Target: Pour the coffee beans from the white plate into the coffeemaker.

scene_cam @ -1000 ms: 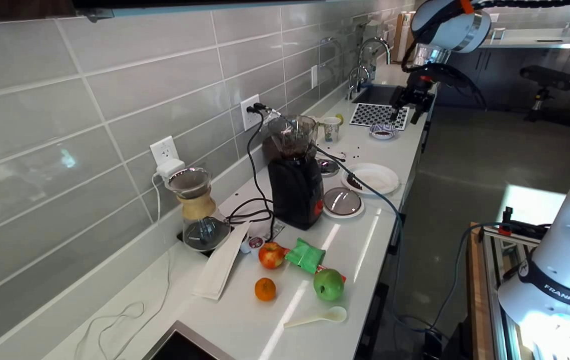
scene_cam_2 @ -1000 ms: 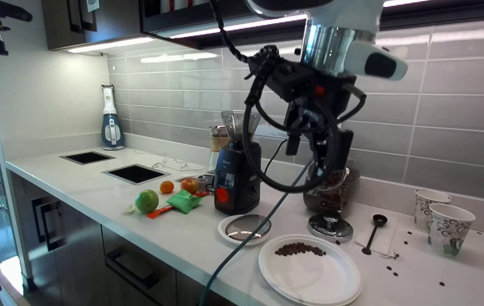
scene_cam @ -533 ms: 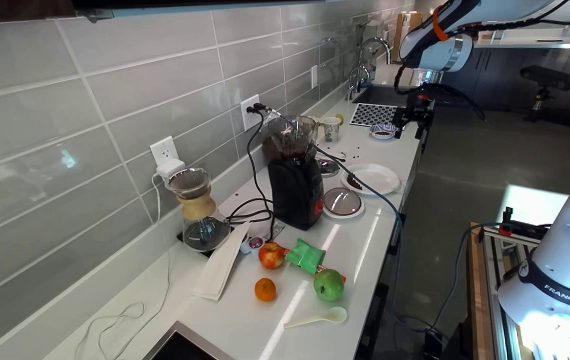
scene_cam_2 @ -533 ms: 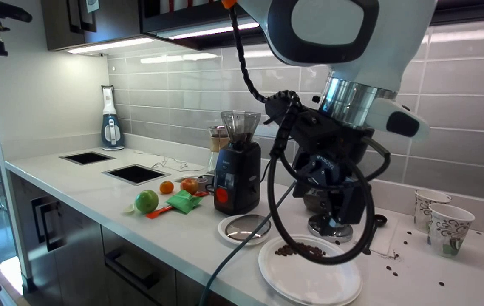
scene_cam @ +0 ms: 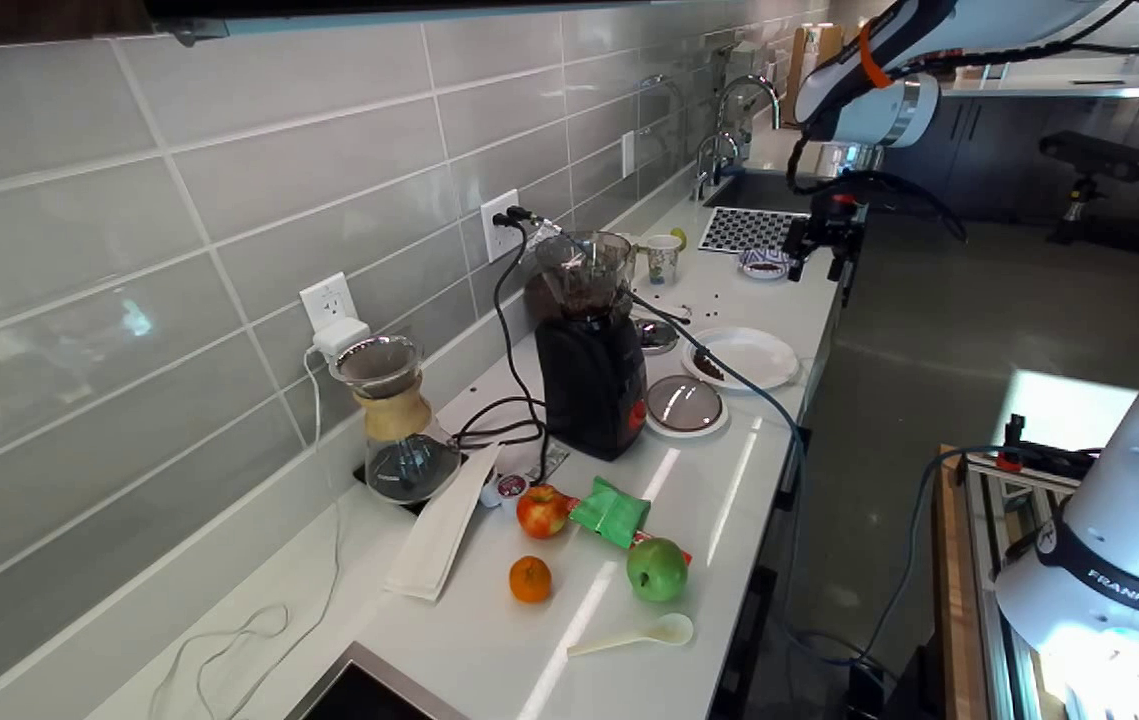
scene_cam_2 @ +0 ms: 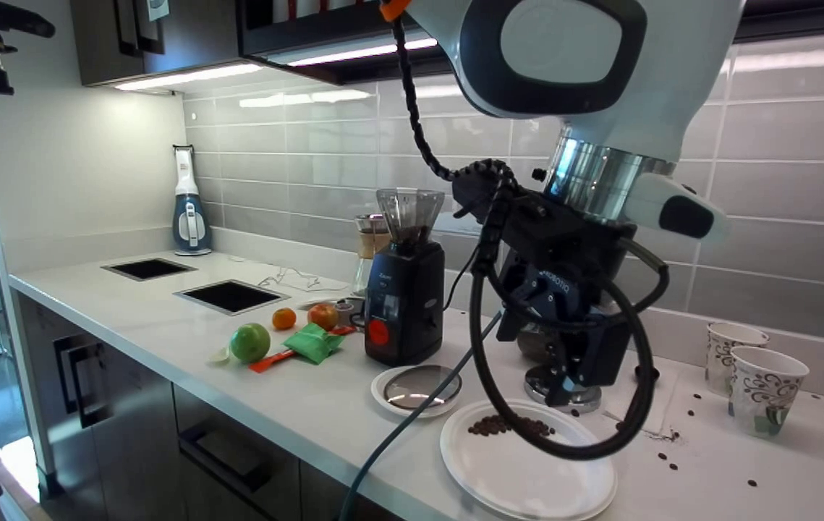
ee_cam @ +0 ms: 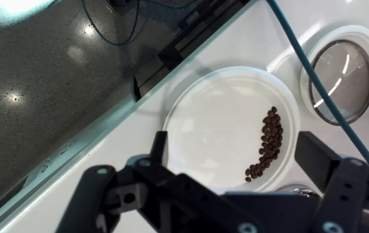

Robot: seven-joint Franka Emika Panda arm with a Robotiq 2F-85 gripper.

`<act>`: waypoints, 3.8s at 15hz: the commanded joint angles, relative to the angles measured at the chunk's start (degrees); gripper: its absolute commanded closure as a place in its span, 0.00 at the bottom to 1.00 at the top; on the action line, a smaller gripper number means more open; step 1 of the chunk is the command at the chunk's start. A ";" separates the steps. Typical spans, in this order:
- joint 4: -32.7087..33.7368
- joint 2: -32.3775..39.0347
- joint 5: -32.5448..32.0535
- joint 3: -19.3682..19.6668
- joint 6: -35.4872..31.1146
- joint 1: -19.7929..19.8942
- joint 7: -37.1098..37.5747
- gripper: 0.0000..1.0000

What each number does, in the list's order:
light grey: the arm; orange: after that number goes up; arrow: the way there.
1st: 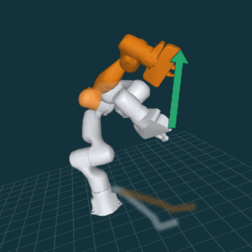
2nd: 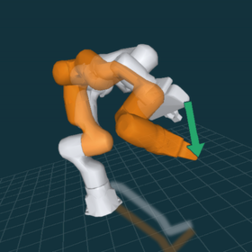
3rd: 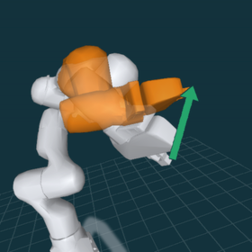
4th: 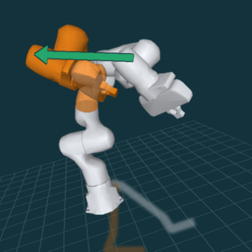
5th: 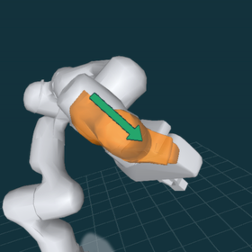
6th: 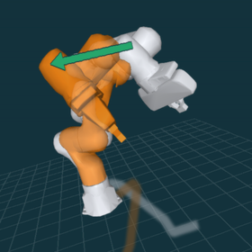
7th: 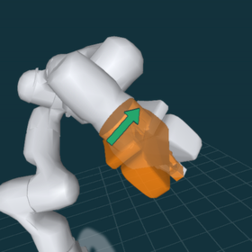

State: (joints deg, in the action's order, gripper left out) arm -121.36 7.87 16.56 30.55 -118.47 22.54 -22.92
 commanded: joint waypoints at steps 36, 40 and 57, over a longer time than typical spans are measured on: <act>26.21 32.30 11.66 -25.62 -0.42 27.99 -28.55 0.00; 27.69 33.69 11.64 -26.86 1.09 28.71 -28.13 0.00; 30.01 36.57 11.09 -27.98 0.28 28.74 -26.29 0.56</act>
State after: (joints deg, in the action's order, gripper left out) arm -93.18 42.58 27.39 3.27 -119.04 50.73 -50.37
